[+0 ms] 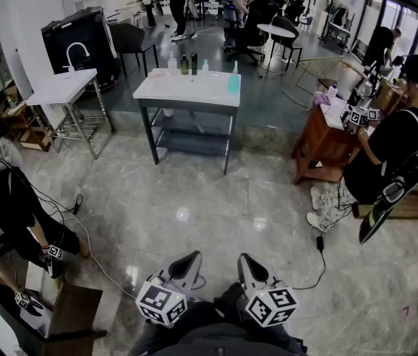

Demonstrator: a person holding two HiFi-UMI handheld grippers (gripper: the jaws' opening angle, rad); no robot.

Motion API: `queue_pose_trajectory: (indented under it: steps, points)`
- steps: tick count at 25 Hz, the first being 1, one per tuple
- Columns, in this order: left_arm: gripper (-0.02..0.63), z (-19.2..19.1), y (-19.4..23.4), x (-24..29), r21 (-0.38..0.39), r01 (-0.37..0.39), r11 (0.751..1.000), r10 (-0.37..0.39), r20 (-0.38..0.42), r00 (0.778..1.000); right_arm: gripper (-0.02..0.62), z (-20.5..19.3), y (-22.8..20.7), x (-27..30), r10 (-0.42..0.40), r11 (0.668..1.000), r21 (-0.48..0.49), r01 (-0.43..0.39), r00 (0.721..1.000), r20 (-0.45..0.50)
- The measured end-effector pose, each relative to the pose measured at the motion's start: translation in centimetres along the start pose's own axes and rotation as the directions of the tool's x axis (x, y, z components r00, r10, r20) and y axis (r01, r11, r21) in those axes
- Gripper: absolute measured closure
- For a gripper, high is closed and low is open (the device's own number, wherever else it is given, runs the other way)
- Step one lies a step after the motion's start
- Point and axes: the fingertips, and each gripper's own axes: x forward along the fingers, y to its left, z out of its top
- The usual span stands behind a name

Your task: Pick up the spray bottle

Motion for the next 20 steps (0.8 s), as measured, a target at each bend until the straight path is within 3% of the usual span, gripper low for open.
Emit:
queue_pose_trajectory:
  steps: [6, 11, 20]
  points:
    - [0.601, 2.0, 0.3, -0.7, 0.052, -0.003, 0.999, 0.0, 0.06, 0.998, 0.586, -0.7, 1.5, 2.5, 0.066, 0.997, -0.024, -0.067, 0.997, -0.045]
    - [0.601, 2.0, 1.3, -0.5, 0.061, -0.042, 0.997, 0.038, 0.059, 0.998, 0.584, -0.5, 3.2, 5.4, 0.137, 0.991, -0.003, -0.137, 0.989, -0.049]
    - [0.601, 3.6, 7.2, 2.8, 0.022, -0.079, 0.997, 0.077, 0.071, 0.995, 0.584, 1.9, 2.0, 13.4, 0.12, 0.993, -0.001, -0.12, 0.992, -0.031]
